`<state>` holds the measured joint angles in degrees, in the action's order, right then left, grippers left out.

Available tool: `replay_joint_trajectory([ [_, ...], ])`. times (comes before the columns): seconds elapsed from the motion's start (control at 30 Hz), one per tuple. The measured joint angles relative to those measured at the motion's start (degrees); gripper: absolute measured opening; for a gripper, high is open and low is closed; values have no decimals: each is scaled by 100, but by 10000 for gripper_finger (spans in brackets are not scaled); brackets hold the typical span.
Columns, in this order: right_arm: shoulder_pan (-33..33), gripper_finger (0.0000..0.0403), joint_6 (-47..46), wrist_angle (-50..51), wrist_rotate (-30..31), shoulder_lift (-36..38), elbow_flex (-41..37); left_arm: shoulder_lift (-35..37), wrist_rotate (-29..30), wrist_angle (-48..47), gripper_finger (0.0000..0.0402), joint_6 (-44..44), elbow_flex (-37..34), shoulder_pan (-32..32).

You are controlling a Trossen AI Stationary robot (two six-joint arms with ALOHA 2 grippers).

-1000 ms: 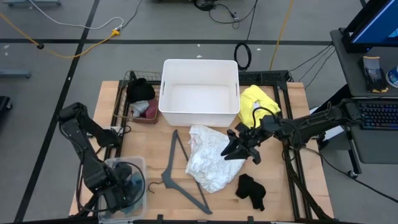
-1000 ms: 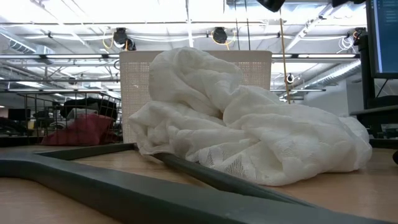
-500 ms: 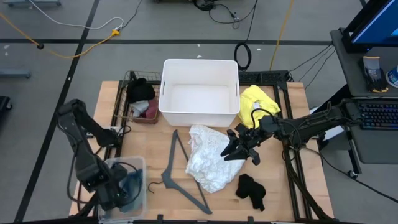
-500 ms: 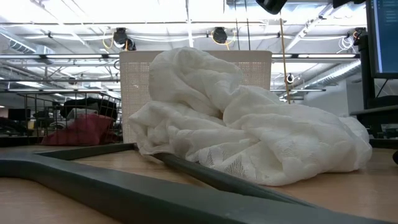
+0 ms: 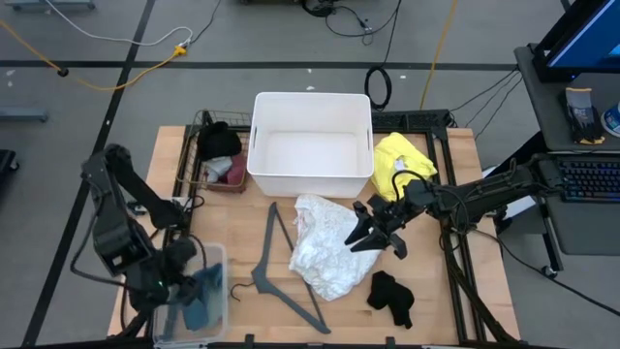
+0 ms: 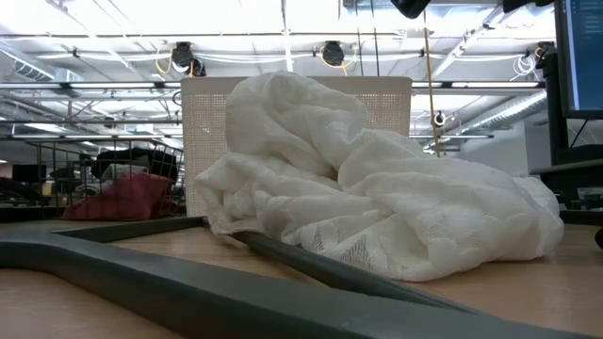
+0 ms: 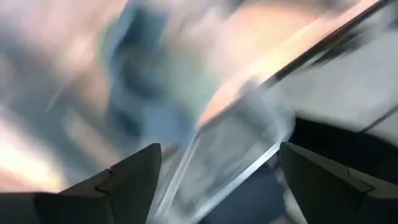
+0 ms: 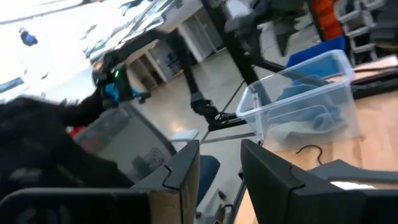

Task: Pick & Place Cloths
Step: Put the black sock into the transparent bin

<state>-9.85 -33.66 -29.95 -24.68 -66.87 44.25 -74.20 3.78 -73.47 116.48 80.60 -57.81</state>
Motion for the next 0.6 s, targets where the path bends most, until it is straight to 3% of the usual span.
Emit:
replay_joint_trajectory([
  [0.23,-216,104,464,31,-110,0,0,184,2710,57,329,-1409,284,156],
  [0.4,-516,89,645,280,-66,0,0,247,3589,88,328,-2483,325,463],
  [0.6,-895,69,724,501,568,25,1,258,4524,87,335,-3590,325,956],
])
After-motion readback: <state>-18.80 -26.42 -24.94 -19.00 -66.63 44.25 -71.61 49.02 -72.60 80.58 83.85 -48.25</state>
